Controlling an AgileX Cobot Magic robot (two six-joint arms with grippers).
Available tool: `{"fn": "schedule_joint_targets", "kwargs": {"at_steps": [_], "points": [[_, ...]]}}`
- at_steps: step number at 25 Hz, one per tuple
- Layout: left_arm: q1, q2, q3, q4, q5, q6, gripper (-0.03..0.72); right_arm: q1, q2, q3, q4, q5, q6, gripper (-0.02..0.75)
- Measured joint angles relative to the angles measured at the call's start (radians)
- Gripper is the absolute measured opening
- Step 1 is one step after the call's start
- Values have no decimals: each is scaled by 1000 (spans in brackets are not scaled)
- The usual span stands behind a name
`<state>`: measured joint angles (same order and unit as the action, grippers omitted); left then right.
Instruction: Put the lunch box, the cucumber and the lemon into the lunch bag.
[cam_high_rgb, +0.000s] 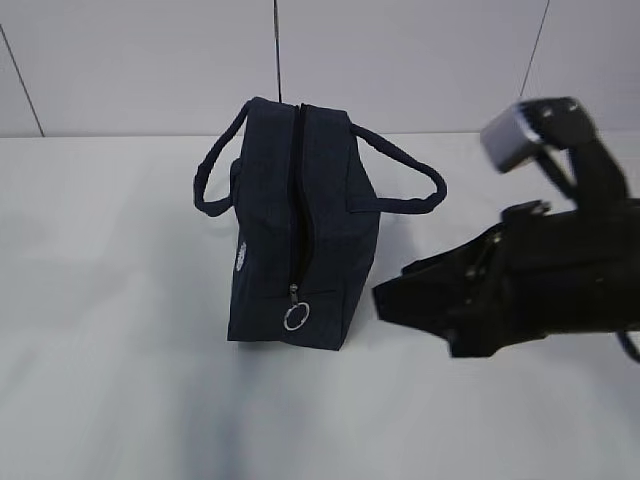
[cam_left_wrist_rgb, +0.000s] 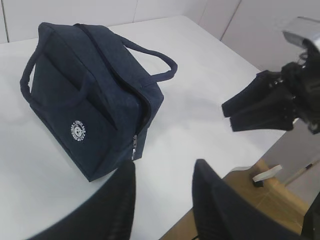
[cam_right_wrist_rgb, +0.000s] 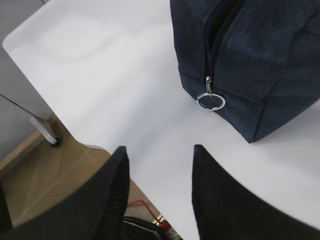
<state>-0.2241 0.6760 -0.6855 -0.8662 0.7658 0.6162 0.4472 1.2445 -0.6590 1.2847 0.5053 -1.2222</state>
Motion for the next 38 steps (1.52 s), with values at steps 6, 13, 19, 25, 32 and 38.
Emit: {"fn": "schedule_joint_targets", "kwargs": {"at_steps": [6,13,19,25,32,38], "points": [[0,0,0,0,-2,0,258,185,136,0,137,-270,-24,316],[0,0,0,0,-30,0,258,246,303,-97,286,-325,-30,317],[0,0,0,0,-49,0,258,246,402,-173,388,-260,-30,379],[0,0,0,-2,-74,0,258,246,445,-198,498,-320,-30,391],[0,0,0,-2,-100,0,258,246,549,-251,539,-356,-9,391],[0,0,0,-2,-100,0,258,246,600,-291,543,-389,33,392]]}}
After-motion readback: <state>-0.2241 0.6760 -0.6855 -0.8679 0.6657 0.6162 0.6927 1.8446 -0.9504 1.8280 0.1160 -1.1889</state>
